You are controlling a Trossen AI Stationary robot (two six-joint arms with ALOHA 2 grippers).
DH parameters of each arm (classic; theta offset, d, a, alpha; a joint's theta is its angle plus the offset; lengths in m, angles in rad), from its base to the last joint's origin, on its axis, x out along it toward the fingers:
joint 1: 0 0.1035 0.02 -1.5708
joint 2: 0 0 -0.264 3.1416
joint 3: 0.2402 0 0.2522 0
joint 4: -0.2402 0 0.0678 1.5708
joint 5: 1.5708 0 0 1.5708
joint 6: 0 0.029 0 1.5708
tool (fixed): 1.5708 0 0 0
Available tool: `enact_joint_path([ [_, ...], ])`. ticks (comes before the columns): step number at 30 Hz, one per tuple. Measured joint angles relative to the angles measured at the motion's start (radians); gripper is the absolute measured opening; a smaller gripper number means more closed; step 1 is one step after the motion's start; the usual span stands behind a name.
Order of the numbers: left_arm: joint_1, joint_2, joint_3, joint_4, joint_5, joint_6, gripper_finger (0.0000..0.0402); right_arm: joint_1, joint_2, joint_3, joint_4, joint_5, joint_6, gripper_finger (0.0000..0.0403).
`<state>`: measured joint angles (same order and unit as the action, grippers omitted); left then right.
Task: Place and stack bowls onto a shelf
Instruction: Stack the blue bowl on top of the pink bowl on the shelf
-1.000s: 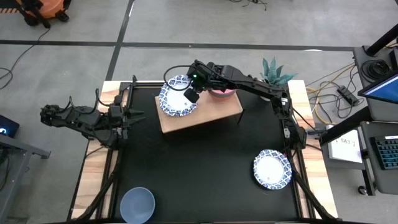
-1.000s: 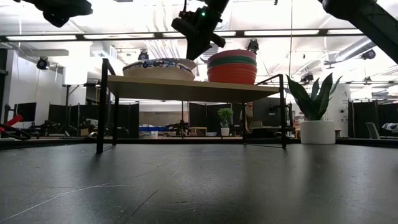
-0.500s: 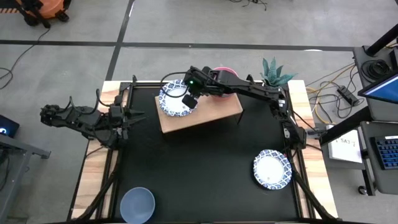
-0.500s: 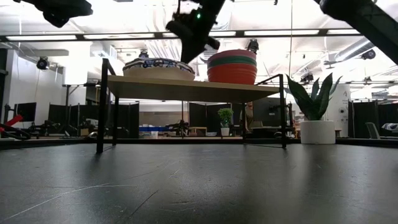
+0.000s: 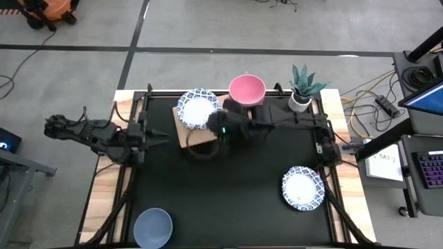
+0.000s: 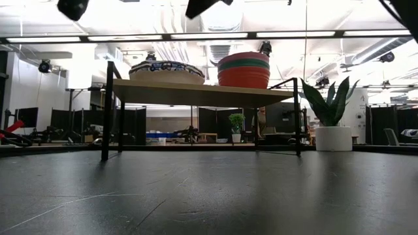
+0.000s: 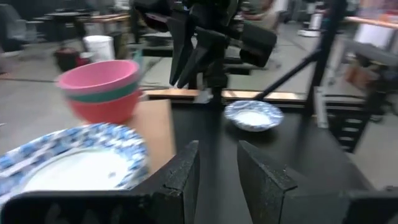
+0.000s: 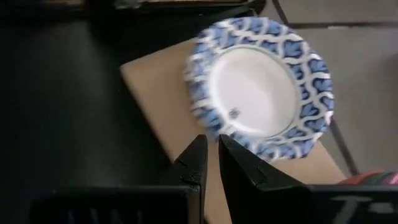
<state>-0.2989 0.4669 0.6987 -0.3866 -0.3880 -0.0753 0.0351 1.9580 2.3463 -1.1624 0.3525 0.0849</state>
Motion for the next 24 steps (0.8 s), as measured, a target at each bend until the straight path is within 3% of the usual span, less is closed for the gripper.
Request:
enact_joint_path([
  [6,-0.002,0.118,0.017,0.080,0.093,-0.012,0.0091,0.130,-0.013,-0.048,-0.063,0.118,0.030,0.0031],
  [11,-0.004,0.222,0.042,0.080,0.097,-0.075,0.0091,0.187,-0.104,-0.212,-0.065,0.172,0.074,0.0031],
  [18,-0.048,0.349,0.100,0.056,0.147,-0.141,0.0091,0.233,-0.355,-0.621,0.157,0.168,0.106,0.0031],
  [24,-0.107,0.460,0.205,-0.112,0.174,-0.301,0.0091,0.265,-0.583,-0.968,0.438,0.141,0.073,0.0031],
])
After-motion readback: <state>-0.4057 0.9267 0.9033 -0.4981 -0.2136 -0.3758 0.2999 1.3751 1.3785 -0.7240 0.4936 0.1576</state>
